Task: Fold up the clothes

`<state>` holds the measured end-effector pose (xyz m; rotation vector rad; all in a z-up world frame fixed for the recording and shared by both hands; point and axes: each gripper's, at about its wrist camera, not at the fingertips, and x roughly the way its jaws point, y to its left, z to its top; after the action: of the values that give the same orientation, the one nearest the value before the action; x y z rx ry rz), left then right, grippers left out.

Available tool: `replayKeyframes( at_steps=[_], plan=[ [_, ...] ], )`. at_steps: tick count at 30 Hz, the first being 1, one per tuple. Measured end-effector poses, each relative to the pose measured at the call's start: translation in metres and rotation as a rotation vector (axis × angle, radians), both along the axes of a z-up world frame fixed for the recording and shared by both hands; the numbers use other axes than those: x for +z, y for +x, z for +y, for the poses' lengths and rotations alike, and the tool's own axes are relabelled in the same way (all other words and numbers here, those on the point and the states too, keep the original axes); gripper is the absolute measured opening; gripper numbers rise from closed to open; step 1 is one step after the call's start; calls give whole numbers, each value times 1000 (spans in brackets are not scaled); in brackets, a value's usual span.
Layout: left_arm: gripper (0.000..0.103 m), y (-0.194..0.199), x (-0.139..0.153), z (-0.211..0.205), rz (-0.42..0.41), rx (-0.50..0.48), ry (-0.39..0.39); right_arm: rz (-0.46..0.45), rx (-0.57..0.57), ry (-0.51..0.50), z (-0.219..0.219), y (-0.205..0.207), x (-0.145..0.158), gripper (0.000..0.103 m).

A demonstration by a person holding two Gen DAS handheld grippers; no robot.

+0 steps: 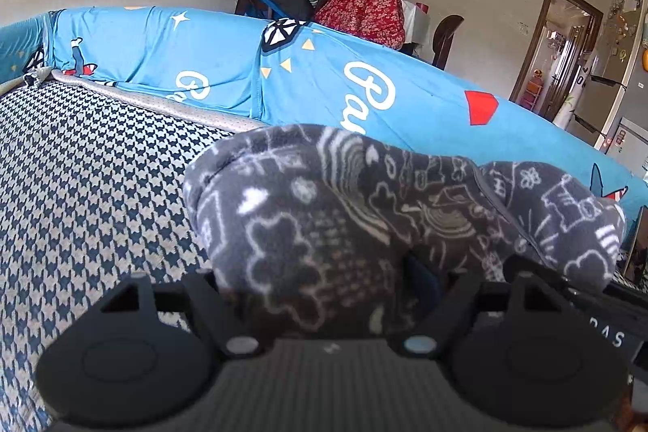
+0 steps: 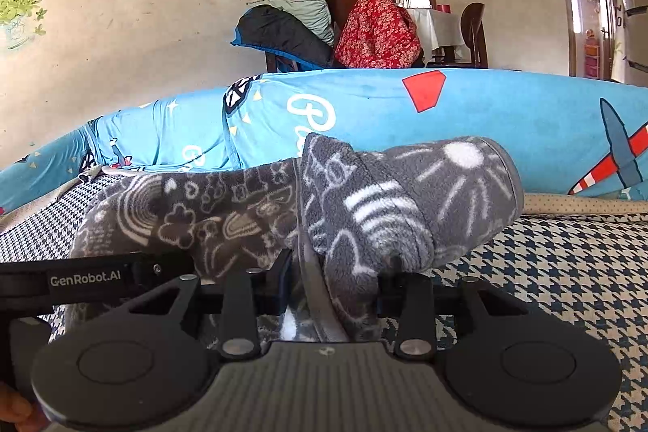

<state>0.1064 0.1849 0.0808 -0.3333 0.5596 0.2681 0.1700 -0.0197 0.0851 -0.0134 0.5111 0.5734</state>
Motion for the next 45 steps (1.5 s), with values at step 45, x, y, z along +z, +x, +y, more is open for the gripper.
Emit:
replayKeyframes(
  at_steps=[45],
  plan=[
    [77, -54, -1, 97, 10, 220, 41, -29, 211, 19, 118, -20, -18, 37]
  ],
)
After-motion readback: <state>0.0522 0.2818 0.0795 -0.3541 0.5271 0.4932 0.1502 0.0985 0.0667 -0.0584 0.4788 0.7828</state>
